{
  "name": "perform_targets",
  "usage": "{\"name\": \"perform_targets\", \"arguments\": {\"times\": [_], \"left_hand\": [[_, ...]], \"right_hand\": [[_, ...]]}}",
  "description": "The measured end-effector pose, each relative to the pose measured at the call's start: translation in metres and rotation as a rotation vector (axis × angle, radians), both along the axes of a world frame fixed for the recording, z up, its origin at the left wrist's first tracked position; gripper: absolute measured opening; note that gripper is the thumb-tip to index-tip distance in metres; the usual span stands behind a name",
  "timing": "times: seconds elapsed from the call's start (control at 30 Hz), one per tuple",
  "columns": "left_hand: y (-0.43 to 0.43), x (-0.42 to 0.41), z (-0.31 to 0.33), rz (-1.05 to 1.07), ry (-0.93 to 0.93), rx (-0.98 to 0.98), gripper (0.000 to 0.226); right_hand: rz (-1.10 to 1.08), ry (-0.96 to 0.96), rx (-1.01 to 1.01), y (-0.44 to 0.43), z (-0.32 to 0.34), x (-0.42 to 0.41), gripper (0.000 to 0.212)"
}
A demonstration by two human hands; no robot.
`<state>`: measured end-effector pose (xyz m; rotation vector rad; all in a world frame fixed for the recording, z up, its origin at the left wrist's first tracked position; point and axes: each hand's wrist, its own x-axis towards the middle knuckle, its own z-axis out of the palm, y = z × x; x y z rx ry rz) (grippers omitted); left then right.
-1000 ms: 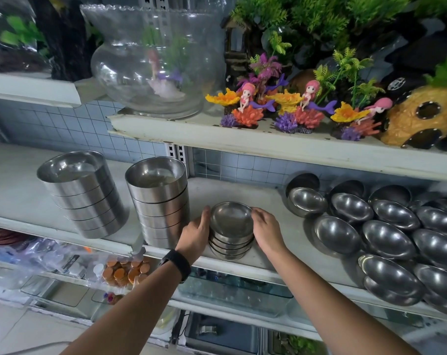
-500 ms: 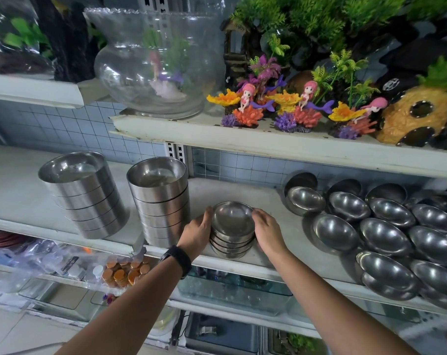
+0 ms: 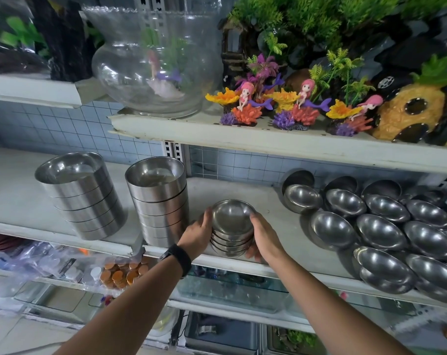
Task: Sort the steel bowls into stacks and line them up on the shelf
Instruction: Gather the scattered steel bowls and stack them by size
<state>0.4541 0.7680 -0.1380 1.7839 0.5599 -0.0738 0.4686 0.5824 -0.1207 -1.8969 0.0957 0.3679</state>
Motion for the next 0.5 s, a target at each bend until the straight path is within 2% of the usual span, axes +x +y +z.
{"name": "perform_targets", "arguments": {"times": [0.13,0.27,0.5], "left_hand": [[-0.0063,-0.0037,0.0113,-0.149,0.024,0.089,0.074],[-0.0026,-0.0009,0.0068,-0.186,-0.002,0.139,0.072],[-0.0033,0.0024,0.0112,-0.235,0.000,0.207,0.064]], "right_hand": [[0.004,0.004,-0.004,-0.0005,-0.0037,0.0004,0.038],[0.008,0.000,-0.018,-0.0005,-0.0057,0.0011,0.043],[0.011,0.027,-0.033,-0.0009,-0.0039,0.0002,0.037]]}}
